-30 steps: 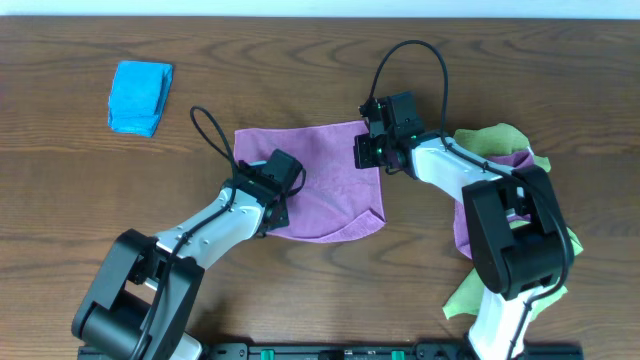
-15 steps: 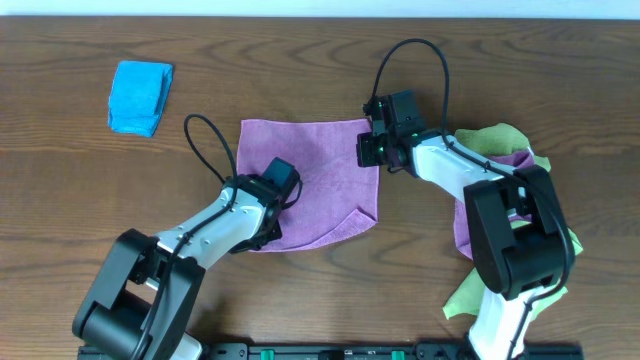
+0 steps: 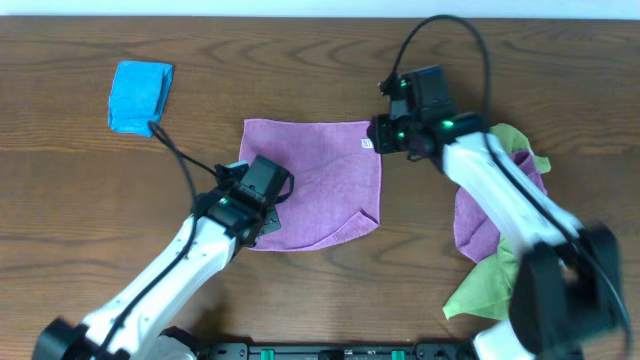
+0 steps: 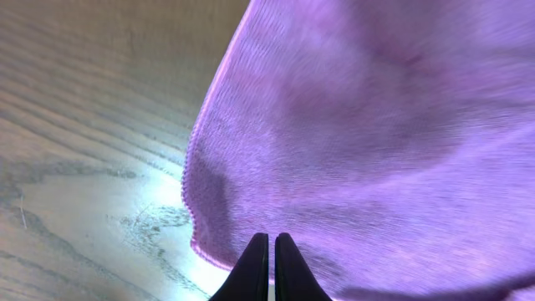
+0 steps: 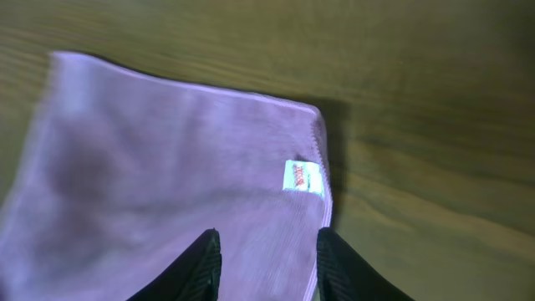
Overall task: Fold the cloth
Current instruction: 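Grasp the purple cloth's near edge with both grippers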
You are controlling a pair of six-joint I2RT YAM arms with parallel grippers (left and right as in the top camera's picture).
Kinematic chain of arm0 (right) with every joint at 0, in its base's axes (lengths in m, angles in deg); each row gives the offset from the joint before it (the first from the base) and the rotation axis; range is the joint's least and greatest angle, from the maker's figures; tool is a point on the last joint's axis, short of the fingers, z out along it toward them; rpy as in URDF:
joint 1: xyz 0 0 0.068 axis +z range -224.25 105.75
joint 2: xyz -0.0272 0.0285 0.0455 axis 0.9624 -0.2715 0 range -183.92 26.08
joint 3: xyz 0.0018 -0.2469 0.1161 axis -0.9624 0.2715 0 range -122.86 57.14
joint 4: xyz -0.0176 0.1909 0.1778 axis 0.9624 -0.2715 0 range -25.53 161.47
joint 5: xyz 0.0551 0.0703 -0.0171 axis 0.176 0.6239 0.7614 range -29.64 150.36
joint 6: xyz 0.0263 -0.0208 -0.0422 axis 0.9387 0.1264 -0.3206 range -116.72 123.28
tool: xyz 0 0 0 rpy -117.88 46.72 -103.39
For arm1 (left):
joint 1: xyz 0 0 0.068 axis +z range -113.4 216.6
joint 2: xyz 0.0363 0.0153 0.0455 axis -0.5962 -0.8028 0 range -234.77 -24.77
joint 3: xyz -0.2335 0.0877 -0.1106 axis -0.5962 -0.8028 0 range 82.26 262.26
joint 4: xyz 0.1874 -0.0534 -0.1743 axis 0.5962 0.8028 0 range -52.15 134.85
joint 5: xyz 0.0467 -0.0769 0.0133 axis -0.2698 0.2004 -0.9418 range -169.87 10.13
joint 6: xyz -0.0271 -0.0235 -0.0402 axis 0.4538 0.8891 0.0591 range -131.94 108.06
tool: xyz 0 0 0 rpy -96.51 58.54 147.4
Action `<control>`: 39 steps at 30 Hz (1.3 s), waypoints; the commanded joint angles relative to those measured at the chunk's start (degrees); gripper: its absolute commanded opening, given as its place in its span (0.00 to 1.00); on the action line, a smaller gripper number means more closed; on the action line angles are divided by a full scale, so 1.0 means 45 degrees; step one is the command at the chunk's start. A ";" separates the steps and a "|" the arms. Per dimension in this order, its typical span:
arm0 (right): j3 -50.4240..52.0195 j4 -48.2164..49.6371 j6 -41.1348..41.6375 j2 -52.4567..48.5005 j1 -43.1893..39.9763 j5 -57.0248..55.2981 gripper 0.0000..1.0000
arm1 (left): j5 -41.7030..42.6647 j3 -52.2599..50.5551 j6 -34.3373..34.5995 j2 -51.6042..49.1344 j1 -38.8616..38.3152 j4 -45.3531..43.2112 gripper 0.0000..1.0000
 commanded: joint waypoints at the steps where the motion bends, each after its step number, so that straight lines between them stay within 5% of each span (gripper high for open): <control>1: -0.0170 -0.1486 -0.0777 0.1375 0.0126 0.0039 0.36 | -0.0272 0.0165 -0.0233 0.0573 -0.0024 0.0291 0.06; 9: 0.1268 -0.4007 -0.1991 0.2195 0.1375 0.0223 0.28 | -0.0185 0.0160 -0.0228 0.0714 0.0248 0.1258 0.06; 24: 0.5620 0.0384 -0.3449 0.2191 0.2448 0.0549 0.43 | 0.1855 -0.0029 -0.2924 0.0612 0.2113 0.1239 0.46; 39: 0.6455 0.3313 -0.5056 0.1389 0.2438 0.0573 0.59 | 0.3065 -0.0049 -0.3478 0.0447 0.2385 0.1214 0.47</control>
